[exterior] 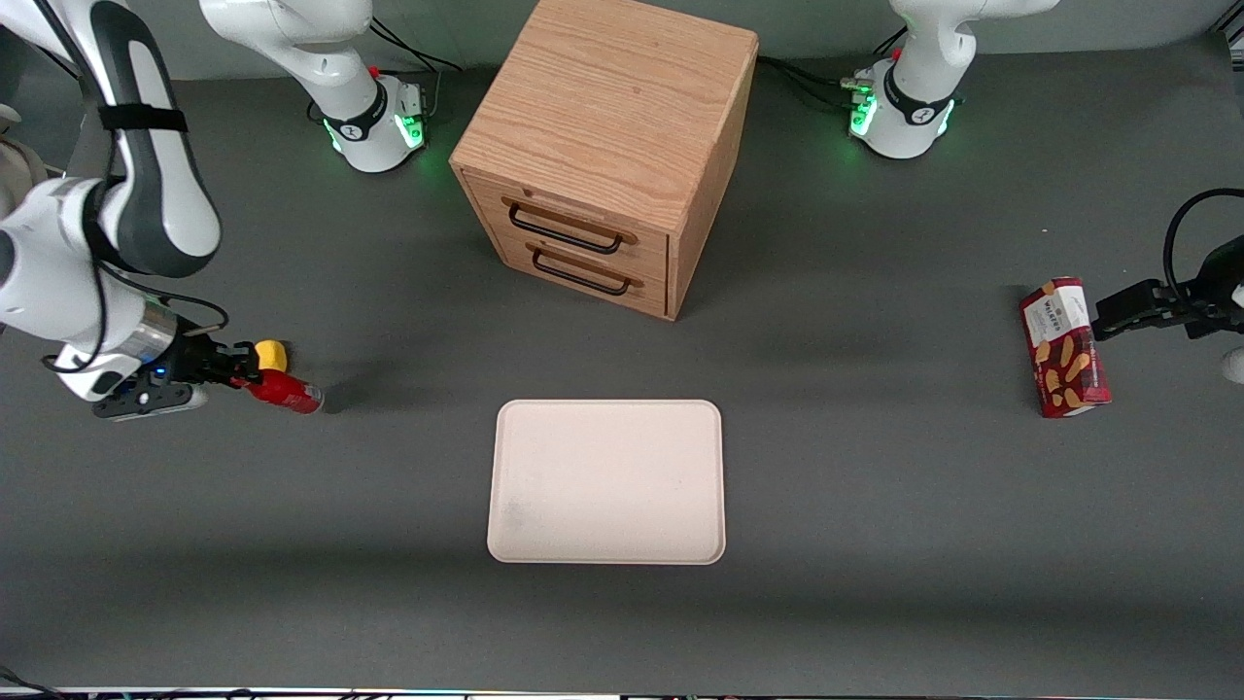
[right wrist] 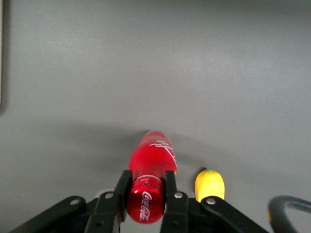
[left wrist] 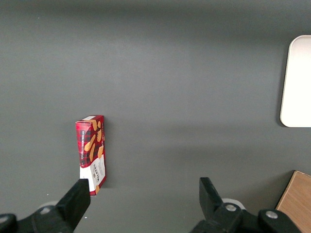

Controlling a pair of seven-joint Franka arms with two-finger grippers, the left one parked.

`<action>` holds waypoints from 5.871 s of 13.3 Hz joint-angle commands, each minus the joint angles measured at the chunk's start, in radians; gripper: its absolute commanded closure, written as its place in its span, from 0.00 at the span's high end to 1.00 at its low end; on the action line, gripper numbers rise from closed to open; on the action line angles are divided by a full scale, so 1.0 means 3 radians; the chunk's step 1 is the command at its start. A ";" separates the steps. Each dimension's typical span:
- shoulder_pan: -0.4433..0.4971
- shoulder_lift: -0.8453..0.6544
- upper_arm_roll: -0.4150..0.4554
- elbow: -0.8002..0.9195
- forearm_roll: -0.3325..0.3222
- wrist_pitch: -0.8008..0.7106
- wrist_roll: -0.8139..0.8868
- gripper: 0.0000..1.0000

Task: Place coke bottle on tray
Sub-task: 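Lift the bottle and pull it back toward the right arm, then carry the held bottle over the white tray and lower it, then open the right gripper to release the bottle on the tray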

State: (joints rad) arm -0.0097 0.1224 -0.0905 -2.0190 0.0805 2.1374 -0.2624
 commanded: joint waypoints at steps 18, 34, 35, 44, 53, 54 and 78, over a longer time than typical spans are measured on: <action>0.0195 0.0118 0.0010 0.2485 -0.0248 -0.2369 -0.0026 0.00; 0.1786 0.1259 0.0000 0.3688 -0.0135 -0.2293 0.2501 0.00; 0.1786 0.1279 0.0005 0.3688 -0.0130 -0.2232 0.2496 0.00; 0.1745 0.1836 0.0000 0.3637 -0.0130 -0.1445 0.2450 0.00; 0.1648 0.2209 0.0005 0.3151 -0.0023 -0.0483 0.2480 0.00; 0.1648 0.2220 0.0005 0.3126 -0.0018 -0.0452 0.2490 0.00; 0.1699 0.2022 0.0005 0.3028 -0.0074 -0.0864 0.2745 1.00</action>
State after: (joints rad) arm 0.4910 0.8020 -0.0833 -1.0956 0.0569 1.9759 0.5078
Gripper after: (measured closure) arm 0.000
